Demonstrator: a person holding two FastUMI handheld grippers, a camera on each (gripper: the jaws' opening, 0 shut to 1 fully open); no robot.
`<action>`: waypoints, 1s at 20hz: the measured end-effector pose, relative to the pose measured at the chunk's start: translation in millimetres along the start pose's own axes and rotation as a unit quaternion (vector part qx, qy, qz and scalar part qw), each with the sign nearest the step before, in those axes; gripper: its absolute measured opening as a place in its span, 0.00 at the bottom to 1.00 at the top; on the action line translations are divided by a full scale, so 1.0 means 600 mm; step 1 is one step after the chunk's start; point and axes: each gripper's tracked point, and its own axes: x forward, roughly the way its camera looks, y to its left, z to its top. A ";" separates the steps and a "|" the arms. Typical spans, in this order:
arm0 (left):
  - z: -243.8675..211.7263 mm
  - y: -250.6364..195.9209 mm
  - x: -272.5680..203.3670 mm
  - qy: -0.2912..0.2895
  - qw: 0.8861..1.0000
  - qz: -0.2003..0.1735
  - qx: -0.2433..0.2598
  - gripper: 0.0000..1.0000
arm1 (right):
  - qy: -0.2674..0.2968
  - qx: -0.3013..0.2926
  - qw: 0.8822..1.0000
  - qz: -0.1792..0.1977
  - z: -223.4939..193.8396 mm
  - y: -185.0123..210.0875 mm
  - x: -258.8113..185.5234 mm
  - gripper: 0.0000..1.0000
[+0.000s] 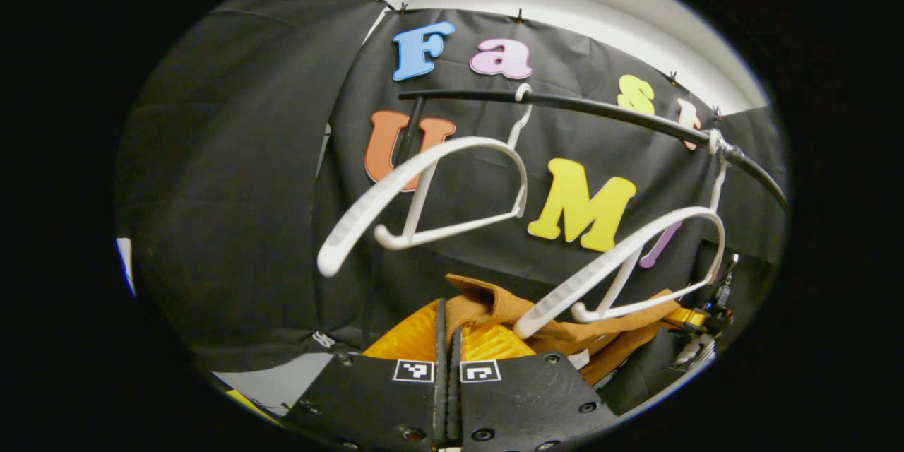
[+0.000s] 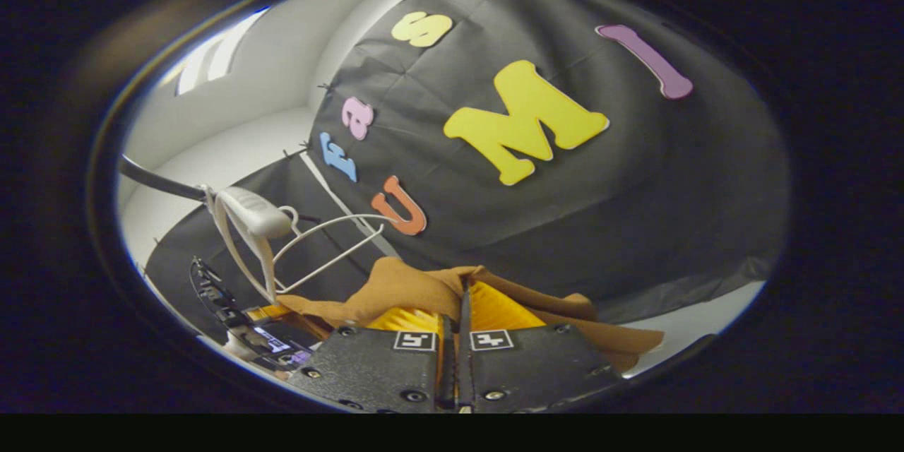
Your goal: Grasp the clothes on the hanger with both hands and then place them into the laundry hamper below.
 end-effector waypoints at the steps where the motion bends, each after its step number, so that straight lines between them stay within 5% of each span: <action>1: -0.018 0.004 -0.009 0.007 1.000 0.004 0.009 0.00 | 0.004 0.016 1.000 -0.004 -0.014 -0.005 -0.007 0.05; 5: -0.053 0.000 -0.035 0.023 0.999 0.007 0.043 0.05 | 0.025 0.021 0.999 -0.011 -0.059 -0.008 -0.029 0.04; 10: -0.062 -0.050 -0.080 0.024 0.998 -0.016 0.059 0.00 | 0.036 0.020 0.999 0.029 -0.086 0.074 -0.065 0.05; 11: -0.065 -0.063 -0.087 0.025 0.997 -0.025 0.063 0.05 | 0.042 0.013 0.998 0.037 -0.094 0.092 -0.072 0.05; 20: -0.094 -0.213 -0.133 0.038 0.989 -0.124 0.076 0.00 | 0.101 -0.014 0.989 0.103 -0.202 0.252 -0.098 0.04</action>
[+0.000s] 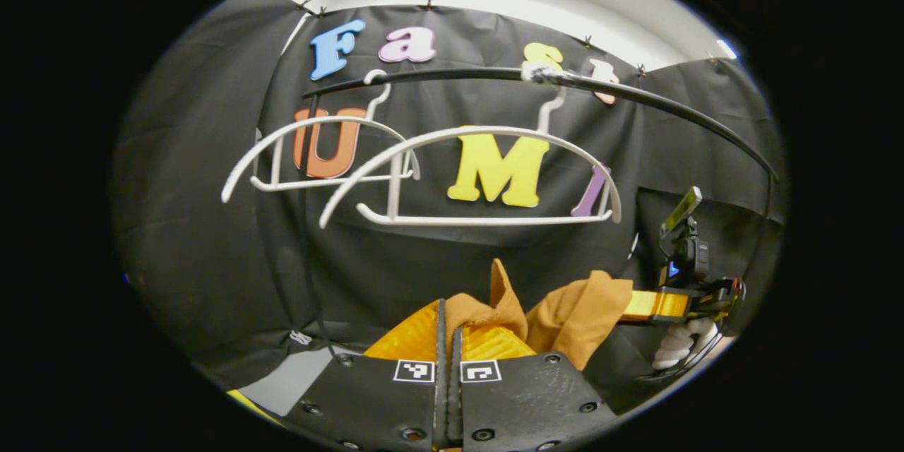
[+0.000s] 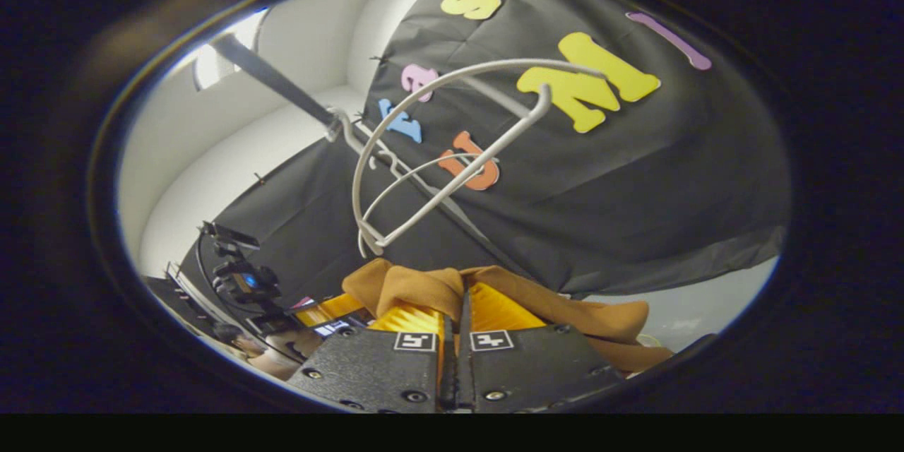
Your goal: Grasp the clothes on the hanger with both hands and then place them into the laundry hamper below.
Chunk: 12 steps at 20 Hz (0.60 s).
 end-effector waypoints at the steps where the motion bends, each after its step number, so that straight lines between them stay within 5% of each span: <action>1: -0.009 -0.009 -0.001 0.006 1.000 -0.006 0.001 0.05 | 0.013 -0.001 1.000 0.001 -0.017 0.007 0.006 0.05; 6: -0.091 -0.014 0.008 0.045 0.999 -0.013 0.006 0.00 | 0.077 0.001 0.997 -0.022 -0.119 -0.007 0.033 0.04; 12: -0.270 0.012 0.005 0.118 0.993 -0.009 -0.021 0.05 | 0.160 0.024 0.982 -0.101 -0.265 -0.111 0.022 0.04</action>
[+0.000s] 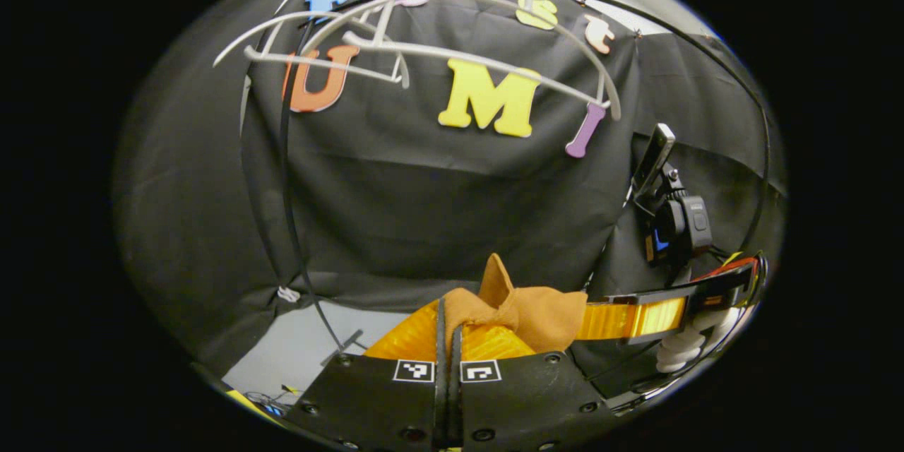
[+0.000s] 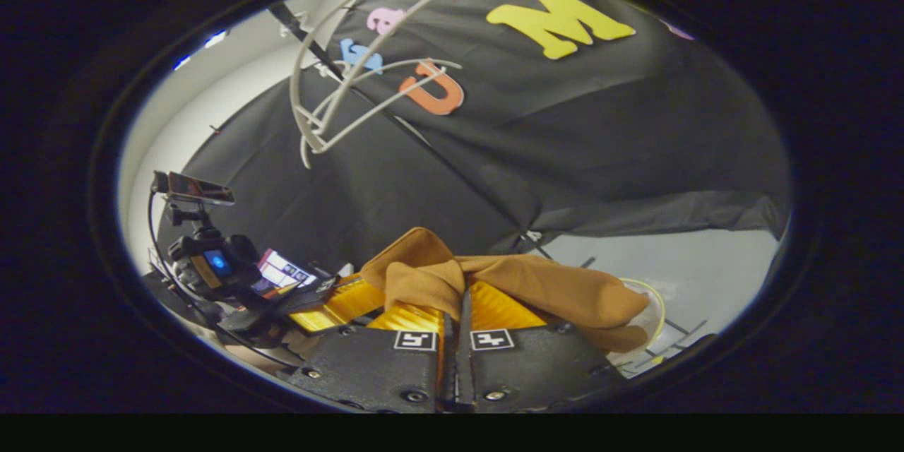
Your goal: Grasp the clothes on the hanger with both hands and then place them into the laundry hamper below.
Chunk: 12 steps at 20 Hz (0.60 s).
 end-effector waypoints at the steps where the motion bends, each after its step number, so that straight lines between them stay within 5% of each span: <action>1: -0.033 0.003 0.008 0.015 1.000 0.000 -0.013 0.00 | 0.013 0.001 1.000 -0.017 -0.019 -0.021 0.009 0.05; 12: -0.305 0.026 0.075 0.183 0.980 0.051 -0.056 0.00 | 0.145 0.018 0.975 -0.167 -0.231 -0.195 0.084 0.05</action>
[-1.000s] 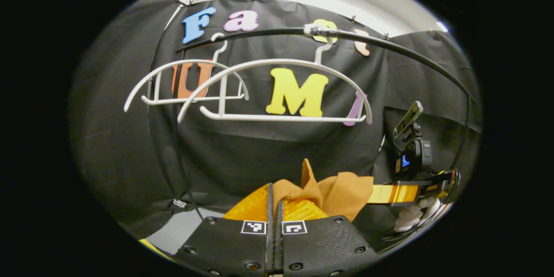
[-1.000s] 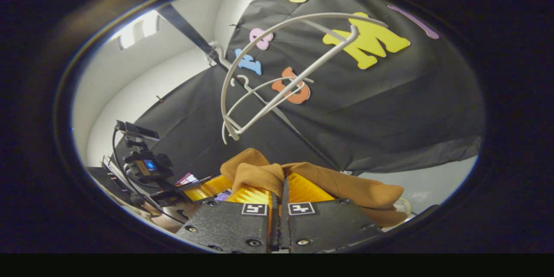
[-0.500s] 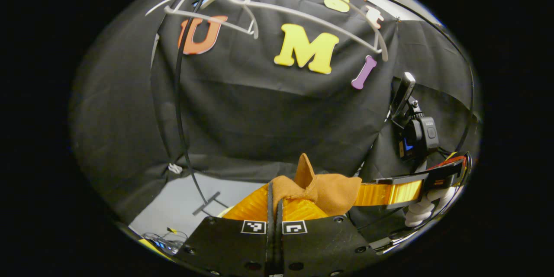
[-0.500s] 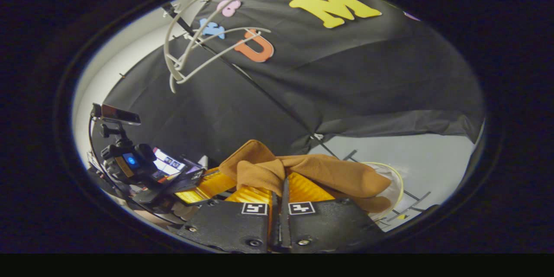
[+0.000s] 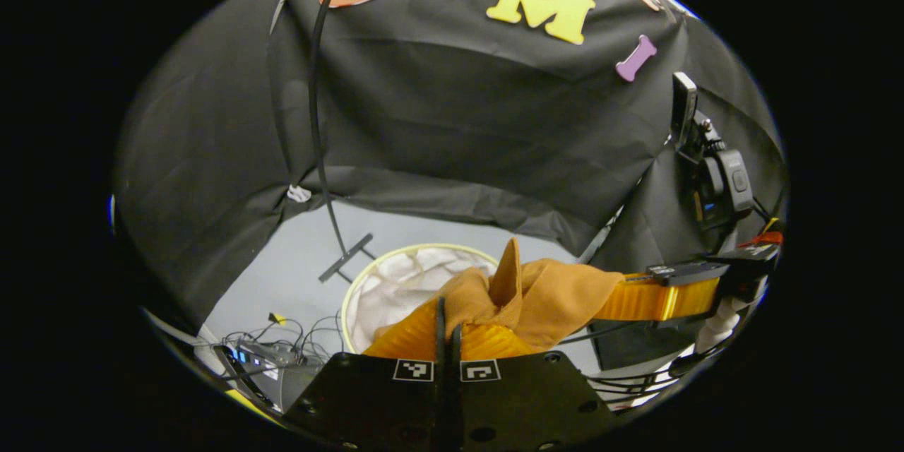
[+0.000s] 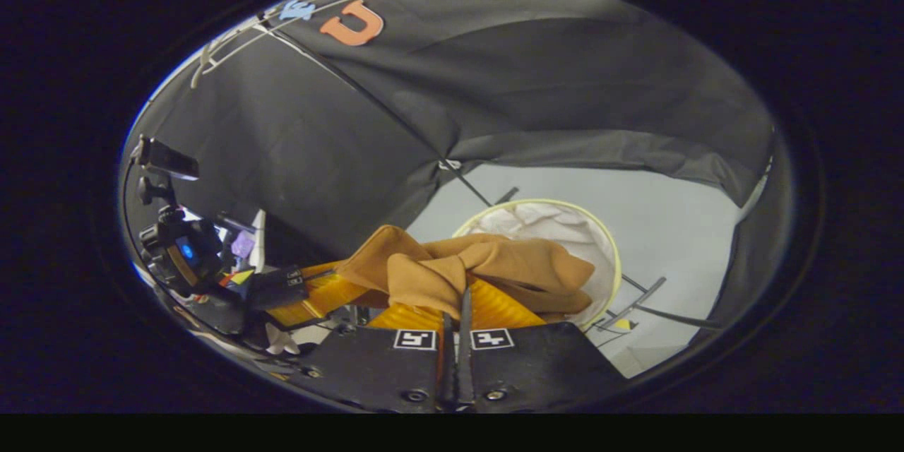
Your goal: Grasp the clothes on the hanger with both hands and then place them into the laundry hamper below.
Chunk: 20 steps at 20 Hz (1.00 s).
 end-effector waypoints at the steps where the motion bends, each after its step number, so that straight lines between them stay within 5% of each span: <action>1: -0.011 0.000 -0.003 0.013 1.000 0.001 -0.004 0.00 | 0.013 0.004 1.000 -0.010 -0.019 -0.013 0.012 0.05; 7: -0.095 0.000 0.015 0.076 0.997 0.013 -0.002 0.05 | 0.056 0.017 0.997 -0.052 -0.083 -0.057 0.049 0.05; 8: -0.100 0.001 0.016 0.081 0.997 0.016 -0.002 0.00 | 0.059 0.017 0.996 -0.057 -0.086 -0.057 0.052 0.05; 20: -0.081 0.009 0.013 0.089 0.995 0.038 0.025 0.01 | 0.058 -0.008 0.994 -0.095 -0.076 -0.066 0.048 0.07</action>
